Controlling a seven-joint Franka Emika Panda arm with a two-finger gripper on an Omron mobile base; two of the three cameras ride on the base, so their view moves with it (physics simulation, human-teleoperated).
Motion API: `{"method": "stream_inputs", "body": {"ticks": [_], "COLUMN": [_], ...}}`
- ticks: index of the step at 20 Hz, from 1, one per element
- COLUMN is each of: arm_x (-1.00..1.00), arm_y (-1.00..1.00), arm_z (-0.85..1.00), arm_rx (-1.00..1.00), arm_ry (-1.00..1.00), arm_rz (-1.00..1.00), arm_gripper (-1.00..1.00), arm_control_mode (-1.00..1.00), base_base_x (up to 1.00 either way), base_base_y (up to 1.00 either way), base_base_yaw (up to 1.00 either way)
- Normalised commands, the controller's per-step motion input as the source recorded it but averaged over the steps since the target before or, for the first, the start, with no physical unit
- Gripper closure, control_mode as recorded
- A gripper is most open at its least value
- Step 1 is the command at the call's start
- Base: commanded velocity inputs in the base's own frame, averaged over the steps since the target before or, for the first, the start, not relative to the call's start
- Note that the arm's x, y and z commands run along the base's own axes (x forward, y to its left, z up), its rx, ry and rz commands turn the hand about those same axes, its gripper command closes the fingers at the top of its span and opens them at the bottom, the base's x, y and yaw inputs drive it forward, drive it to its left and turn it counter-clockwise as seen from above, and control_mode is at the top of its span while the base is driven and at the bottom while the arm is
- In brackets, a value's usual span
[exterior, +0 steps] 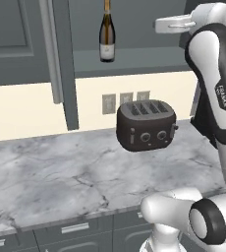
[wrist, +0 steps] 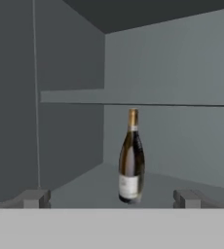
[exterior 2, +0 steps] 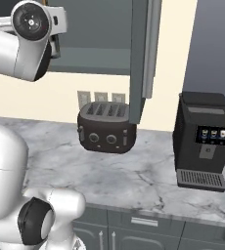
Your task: Open the cabinet directly in front. Then move the wine and the cup to the dining counter with the jar on it.
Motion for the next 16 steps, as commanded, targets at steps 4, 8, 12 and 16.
{"method": "stream_inputs", "body": {"ticks": [4,8,12,16], "arm_x": [0.41,0.45,0.55,0.58], "arm_y": [0.22,0.19,0.24,0.24], "arm_z": [0.00,-0.01,0.00,0.00], "arm_rx": [0.00,0.00,0.00,0.00], "arm_ry": [0.00,0.00,0.02,0.07], "arm_rz": [0.00,0.00,-0.02,-0.03], "arm_gripper": [-1.00,-1.00,-1.00,-1.00], "arm_control_mode": [-1.00,-1.00,-1.00,-1.00], "base_base_x": [0.00,0.00,0.00,0.00], "base_base_y": [0.00,0.00,0.00,0.00], "base_base_yaw": [0.00,0.00,0.00,0.00]}}
